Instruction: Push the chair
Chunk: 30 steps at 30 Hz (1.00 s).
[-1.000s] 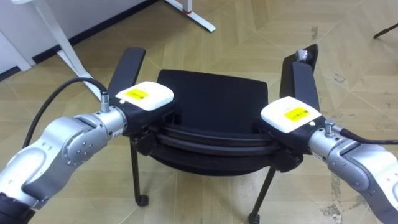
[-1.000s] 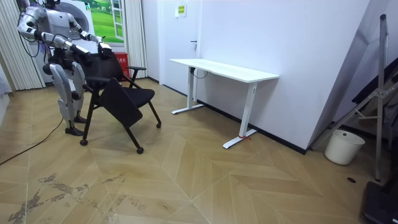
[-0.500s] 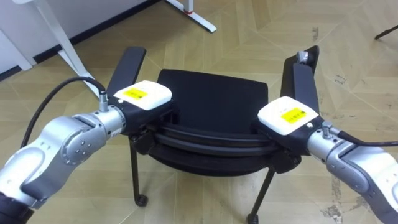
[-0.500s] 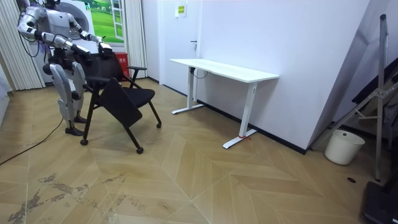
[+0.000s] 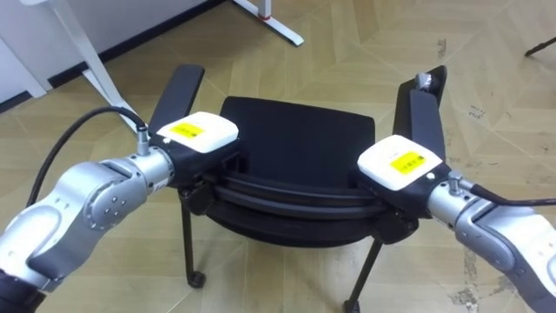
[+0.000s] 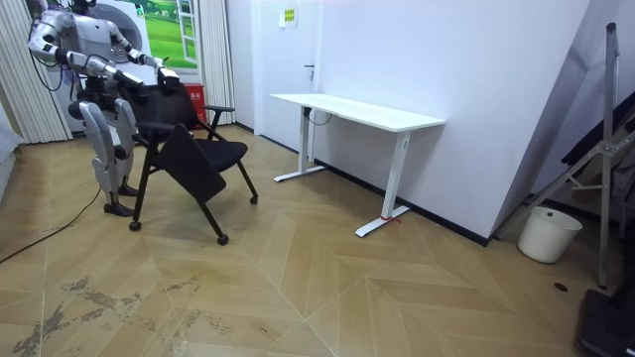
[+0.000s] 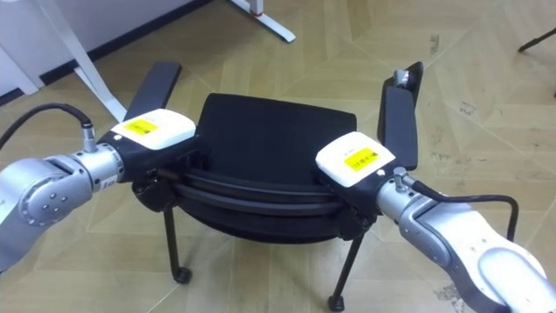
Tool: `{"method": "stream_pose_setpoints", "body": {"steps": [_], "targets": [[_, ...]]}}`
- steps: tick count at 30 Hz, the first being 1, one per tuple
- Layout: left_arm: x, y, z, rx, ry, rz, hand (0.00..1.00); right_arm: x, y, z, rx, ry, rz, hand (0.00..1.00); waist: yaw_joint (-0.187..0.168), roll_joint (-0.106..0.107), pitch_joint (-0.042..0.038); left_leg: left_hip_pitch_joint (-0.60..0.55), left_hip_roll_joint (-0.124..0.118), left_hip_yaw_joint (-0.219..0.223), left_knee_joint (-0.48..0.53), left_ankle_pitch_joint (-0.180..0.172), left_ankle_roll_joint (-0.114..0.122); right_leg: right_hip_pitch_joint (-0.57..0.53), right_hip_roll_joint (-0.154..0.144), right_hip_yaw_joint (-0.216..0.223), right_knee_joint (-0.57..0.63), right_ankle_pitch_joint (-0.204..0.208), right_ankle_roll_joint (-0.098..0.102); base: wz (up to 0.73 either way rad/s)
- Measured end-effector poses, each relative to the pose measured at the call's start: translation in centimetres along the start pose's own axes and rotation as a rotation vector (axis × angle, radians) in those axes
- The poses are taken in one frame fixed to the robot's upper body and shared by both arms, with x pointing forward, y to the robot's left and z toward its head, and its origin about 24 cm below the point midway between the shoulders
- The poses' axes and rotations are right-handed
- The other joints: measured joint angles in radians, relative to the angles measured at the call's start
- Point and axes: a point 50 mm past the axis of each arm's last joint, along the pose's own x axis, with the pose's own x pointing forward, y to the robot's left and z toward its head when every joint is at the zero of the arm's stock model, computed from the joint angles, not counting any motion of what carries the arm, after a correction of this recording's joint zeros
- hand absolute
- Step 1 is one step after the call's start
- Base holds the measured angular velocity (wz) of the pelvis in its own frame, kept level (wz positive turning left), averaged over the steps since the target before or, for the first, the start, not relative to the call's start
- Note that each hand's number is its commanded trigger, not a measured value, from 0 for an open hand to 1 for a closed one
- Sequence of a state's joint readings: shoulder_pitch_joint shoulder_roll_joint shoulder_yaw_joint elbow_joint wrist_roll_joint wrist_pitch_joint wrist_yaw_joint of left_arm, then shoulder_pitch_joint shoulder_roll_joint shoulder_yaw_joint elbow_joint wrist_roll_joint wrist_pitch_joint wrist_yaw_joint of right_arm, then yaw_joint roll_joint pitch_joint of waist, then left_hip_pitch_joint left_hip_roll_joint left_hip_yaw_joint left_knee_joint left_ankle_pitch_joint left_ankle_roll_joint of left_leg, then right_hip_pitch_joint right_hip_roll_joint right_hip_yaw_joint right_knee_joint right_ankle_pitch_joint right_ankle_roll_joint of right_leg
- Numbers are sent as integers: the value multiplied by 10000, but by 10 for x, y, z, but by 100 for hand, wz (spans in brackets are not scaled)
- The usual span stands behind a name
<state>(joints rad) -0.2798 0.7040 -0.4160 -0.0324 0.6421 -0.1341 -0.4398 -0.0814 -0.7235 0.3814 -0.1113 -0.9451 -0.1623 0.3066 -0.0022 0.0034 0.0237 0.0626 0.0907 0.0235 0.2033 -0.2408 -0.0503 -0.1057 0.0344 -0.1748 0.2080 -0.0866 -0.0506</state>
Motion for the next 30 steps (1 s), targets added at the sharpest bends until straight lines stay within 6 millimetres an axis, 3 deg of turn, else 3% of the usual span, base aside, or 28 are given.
{"method": "stream_pose_setpoints", "body": {"steps": [6, 9, 11, 12, 14, 15, 17, 18, 19, 20, 21, 23, 25, 26, 27, 28, 29, 30], "targets": [[1, -1, -1, -16, 65, -55, 100, 1, 2, 0, 45, -96, -27, 100, -31, -9, 6, -62, 29, -27, 247, -1, -1, 1, -64, -235, 194, -50, -62, 4], [2, -5, -3, -39, 156, -80, 100, 3, 5, 0, 158, -139, 32, 100, -214, -111, 46, -135, -3, 109, 751, -56, -89, 1, -248, -504, 725, -461, -102, 22], [3, -8, -5, -94, 189, -123, 100, 6, 7, 1, 201, -290, 89, 100, -197, -255, 45, -393, 28, 455, 1612, -121, -187, 4, -352, -586, 1072, -760, -198, 9], [3, -9, -7, -129, 236, -186, 100, 7, 7, 3, 209, -371, 118, 100, -192, -315, 40, -757, 99, 604, 2520, -133, -202, 8, -421, -749, 1301, -930, -283, 9], [4, -11, -9, -189, 279, -279, 100, 8, 8, 3, 257, -442, 115, 100, -199, -292, 57, -1373, 308, 624, 3963, -129, -201, 39, -460, -832, 1637, -1206, -432, 14], [4, -13, -10, -257, 296, -295, 100, 9, 9, 1, 492, -417, 41, 100, -203, -198, 120, -1782, 530, 585, 4917, -81, -173, 169, -365, -950, 1821, -1412, -534, 20], [7, -17, -11, -472, 330, -287, 100, 11, 10, -1, 666, -369, 60, 100, -227, -165, 141, -2249, 765, 578, 6169, 265, -125, 244, -324, -1044, 2248, -1820, -670, 23], [9, -19, -10, -599, 347, -321, 100, 12, 10, -1, 722, -349, 77, 100, -200, -163, 151, -2632, 854, 585, 6959, 730, -35, 292, -298, -980, 2459, -2078, -714, 20], [10, -20, -10, -663, 369, -343, 100, 12, 10, -2, 719, -337, 83, 100, -193, -165, 157, -2824, 882, 597, 7254, 770, 7, 318, -308, -968, 2522, -2152, -749, 18], [10, -20, -10, -711, 404, -345, 100, 13, 9, -3, 698, -317, 44, 100, -222, -151, 154, -3265, 796, 647, 7353, 517, 214, 299, -323, -976, 2645, -2273, -832, 3], [10, -20, -11, -750, 398, -343, 100, 12, 8, -3, 703, -293, -52, 100, -202, -149, 153, -3789, 577, 734, 7208, 384, 390, 288, -322, -973, 2715, -2354, -904, -8], [10, -22, -11, -865, 394, -406, 100, 12, 8, -3, 671, -296, -47, 100, -114, -123, 131, -4414, 182, 890, 6442, 396, 372, 376, -317, -971, 2826, -2493, -972, -21], [9, -25, -11, -960, 388, -430, 100, 12, 8, -3, 654, -353, -15, 100, 62, -64, 94, -4605, -335, 1183, 4117, 640, 256, 597, -265, -970, 2897, -2691, -1039, -22], [9, -25, -11, -968, 380, -425, 100, 11, 8, -4, 713, -365, -15, 100, 55, -47, 83, -4593, -486, 1198, 3449, 793, 267, 653, -239, -969, 2924, -2759, -1036, -6], [9, -25, -10, -988, 344, -419, 100, 10, 9, -5, 817, -380, -6, 100, 38, 16, 44, -4529, -676, 1199, 2375, 1193, 385, 769, -151, -930, 2943, -2887, -1021, -8], [9, -25, -10, -1003, 327, -419, 100, 10, 9, -5, 831, -393, -11, 100, 55, 41, 24, -4481, -734, 1188, 1968, 1498, 514, 831, -103, -884, 2945, -2950, -1019, -26], [8, -25, -11, -1032, 332, -487, 100, 10, 9, -4, 839, -436, -17, 100, 126, 10, 5, -4242, -852, 1115, 1600, 2144, 738, 980, -87, -674, 2933, -3080, -973, -25], [7, -24, -11, -1044, 301, -491, 100, 9, 7, -4, 762, -468, -88, 100, 103, 40, -18, -4124, -930, 1131, 1457, 2546, 966, 1061, -101, -598, 2911, -3190, -890, -18]]}}
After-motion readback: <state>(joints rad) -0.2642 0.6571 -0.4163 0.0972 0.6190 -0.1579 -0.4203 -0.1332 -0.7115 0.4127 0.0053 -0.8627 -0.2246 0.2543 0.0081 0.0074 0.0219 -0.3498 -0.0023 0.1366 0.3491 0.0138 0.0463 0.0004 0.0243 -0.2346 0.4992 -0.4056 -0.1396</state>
